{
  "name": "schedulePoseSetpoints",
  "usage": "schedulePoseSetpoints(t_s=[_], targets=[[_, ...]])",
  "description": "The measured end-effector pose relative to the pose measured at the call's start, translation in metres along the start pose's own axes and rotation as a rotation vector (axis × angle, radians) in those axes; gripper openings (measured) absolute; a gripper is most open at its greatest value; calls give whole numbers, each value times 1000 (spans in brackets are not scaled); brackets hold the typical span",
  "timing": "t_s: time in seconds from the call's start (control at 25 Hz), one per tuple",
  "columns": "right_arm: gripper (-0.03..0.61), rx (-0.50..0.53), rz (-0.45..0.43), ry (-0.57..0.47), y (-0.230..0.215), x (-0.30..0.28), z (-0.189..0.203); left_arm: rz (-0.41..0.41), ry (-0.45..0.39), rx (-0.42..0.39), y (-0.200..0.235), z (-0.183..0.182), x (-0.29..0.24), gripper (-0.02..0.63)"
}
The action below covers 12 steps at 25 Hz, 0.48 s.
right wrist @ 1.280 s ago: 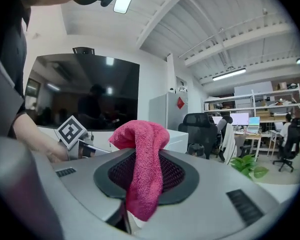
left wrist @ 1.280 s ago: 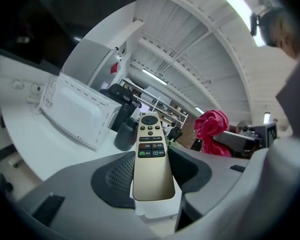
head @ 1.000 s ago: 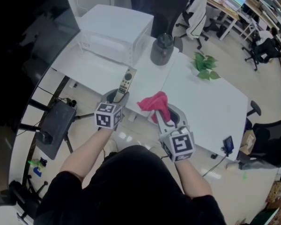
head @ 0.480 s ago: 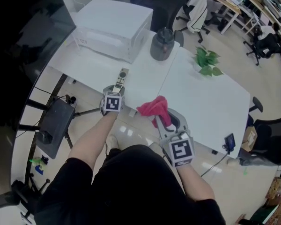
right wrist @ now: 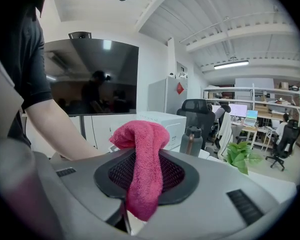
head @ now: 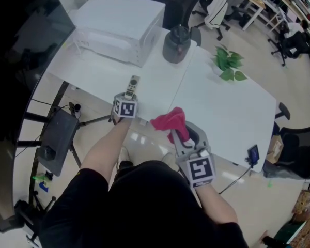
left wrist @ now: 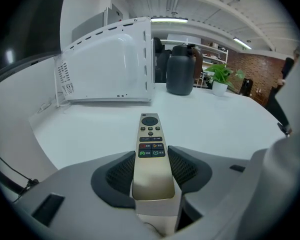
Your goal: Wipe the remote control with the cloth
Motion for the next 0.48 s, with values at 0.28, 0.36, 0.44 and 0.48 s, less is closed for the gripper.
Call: schedulePoseSetpoints(t_s=[0.28, 0.36, 0.44, 0.48], targets=[[104, -9, 6, 9, -5, -4, 1, -9, 37, 11, -1, 9, -9, 209], [104, -9, 5, 12, -5, -4, 1, -7, 42, 13, -3, 10, -10, 209], [104, -10, 6, 12, -5, -5, 2, -4, 44, 10, -2, 9, -12, 210], [104, -10, 6, 11, -4, -6, 2, -4, 43, 7, -2, 8, -12, 210]])
Point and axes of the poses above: the fingertips, and each gripper's own axes: x backward along the fingers, y to its left, z out of its underside, the point moved 2 cm from there along x, backward along the fingers, and after that the axes turned 1 degree about x, right-handed, at the moved point
